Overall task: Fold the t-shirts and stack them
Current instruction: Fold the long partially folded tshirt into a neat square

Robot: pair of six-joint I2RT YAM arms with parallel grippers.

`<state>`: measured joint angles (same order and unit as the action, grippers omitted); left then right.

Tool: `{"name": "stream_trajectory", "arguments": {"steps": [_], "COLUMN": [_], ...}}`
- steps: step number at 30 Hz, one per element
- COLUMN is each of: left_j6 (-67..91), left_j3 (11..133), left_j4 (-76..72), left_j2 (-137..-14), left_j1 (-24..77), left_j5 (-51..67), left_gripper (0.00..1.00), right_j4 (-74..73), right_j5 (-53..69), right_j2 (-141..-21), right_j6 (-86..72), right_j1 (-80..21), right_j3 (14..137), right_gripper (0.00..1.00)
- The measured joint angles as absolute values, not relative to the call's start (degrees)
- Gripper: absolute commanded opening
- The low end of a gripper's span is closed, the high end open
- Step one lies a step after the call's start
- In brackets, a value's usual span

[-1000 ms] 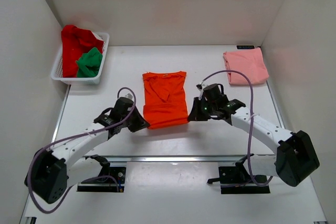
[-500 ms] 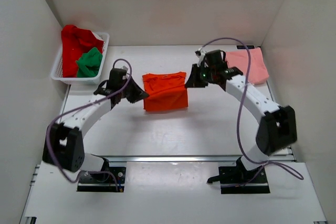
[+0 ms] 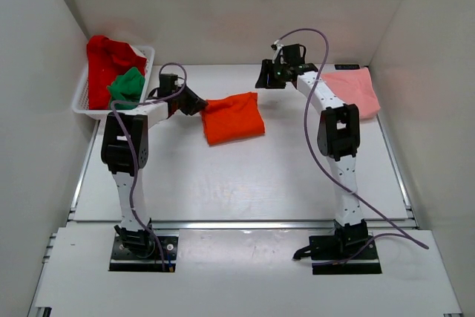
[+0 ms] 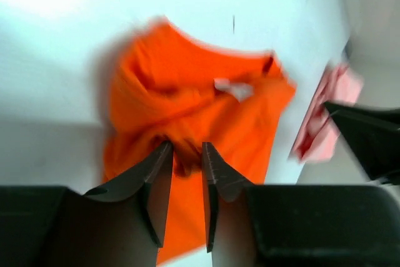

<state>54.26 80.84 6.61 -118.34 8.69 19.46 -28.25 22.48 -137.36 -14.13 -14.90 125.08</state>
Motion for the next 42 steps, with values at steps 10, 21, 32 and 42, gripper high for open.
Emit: {"name": "stream_trajectory", "arguments": {"steps": [10, 21, 32, 42], "left_j6": [62.67, 63.44, 61.56, 63.44], "left_j3": [66.24, 73.34, 91.09, 90.3], "left_j4": [-12.64, -13.65, 0.6, -0.73], "left_j2": [-108.36, -112.25, -132.77, -132.9], "left_j1": [4.62, 11.84, 8.84, 7.6], "left_j5": [11.86, 18.85, 22.92, 26.35], "left_gripper": [0.5, 0.47, 0.43, 0.44], "right_j4": [-15.4, -12.47, -32.47, -36.97], "right_j5": [21.45, 25.98, 22.28, 31.42], "right_j2": [-129.32, -125.71, -142.26, -145.4], "right_j6": [-15.22, -16.82, -15.0, -16.38], "right_j1": [-9.89, -16.12, -22.2, -20.56], "right_j3": [103.92, 95.44, 123.48, 125.62], "right_gripper": [0.85, 0.99, 0.77, 0.0]}}
